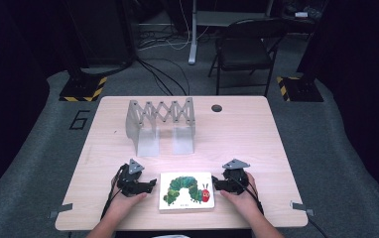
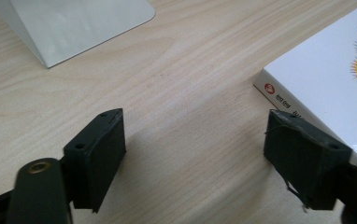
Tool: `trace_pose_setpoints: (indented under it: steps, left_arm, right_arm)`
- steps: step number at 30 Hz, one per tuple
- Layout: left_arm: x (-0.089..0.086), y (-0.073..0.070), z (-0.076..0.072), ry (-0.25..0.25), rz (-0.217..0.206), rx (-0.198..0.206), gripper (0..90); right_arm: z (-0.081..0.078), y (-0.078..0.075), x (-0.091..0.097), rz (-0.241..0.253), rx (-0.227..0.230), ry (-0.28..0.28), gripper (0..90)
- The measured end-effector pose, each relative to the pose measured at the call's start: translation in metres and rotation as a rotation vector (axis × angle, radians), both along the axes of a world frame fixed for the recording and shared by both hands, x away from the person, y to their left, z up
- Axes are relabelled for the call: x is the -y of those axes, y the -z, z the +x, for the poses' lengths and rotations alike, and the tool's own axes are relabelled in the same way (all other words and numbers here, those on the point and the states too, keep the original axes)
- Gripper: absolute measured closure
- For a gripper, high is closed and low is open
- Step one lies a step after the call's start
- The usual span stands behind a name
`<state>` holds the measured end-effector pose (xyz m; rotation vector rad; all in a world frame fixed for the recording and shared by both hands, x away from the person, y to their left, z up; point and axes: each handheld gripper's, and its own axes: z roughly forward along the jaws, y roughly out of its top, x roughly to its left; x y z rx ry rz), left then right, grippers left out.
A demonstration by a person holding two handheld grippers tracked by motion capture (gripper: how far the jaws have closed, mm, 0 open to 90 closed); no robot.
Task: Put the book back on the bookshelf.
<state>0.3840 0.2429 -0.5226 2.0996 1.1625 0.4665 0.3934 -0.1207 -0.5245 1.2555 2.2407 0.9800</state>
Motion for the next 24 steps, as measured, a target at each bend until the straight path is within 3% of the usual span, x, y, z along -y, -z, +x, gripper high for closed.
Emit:
trace_pose_setpoints:
  steps: [1,3,4,7,9,15,17,24]
  left_arm:
    - [-0.001,-0.001,0.0,-0.003,-0.006,-0.011,24.1]
    - [-0.001,-0.003,0.0,-0.003,-0.02,-0.027,27.1]
    - [-0.002,-0.005,-0.001,0.005,-0.025,-0.044,30.3]
    - [-0.001,-0.007,-0.002,0.028,-0.06,-0.043,33.3]
    - [0.0,-0.009,-0.003,0.029,-0.056,-0.046,33.4]
    - [0.0,-0.014,-0.008,0.038,-0.063,-0.055,35.5]
    - [0.0,-0.016,-0.009,0.041,-0.07,-0.06,38.5]
    - [-0.002,-0.023,-0.013,0.061,-0.084,-0.061,41.8]
  right_arm:
    - [-0.001,-0.002,-0.002,0.007,-0.022,0.007,33.9]
    - [-0.001,-0.004,0.0,-0.022,-0.019,-0.03,38.1]
    - [-0.002,-0.004,-0.003,-0.01,-0.028,-0.012,39.2]
    - [-0.002,-0.007,-0.003,-0.023,-0.025,-0.019,42.8]
    - [-0.003,-0.01,-0.003,-0.007,-0.042,0.004,45.2]
    - [-0.001,-0.018,0.003,0.009,-0.056,0.005,49.1]
    - [0.0,-0.021,0.005,0.029,-0.098,0.016,50.9]
    - [0.002,-0.024,0.014,0.044,-0.109,0.026,52.1]
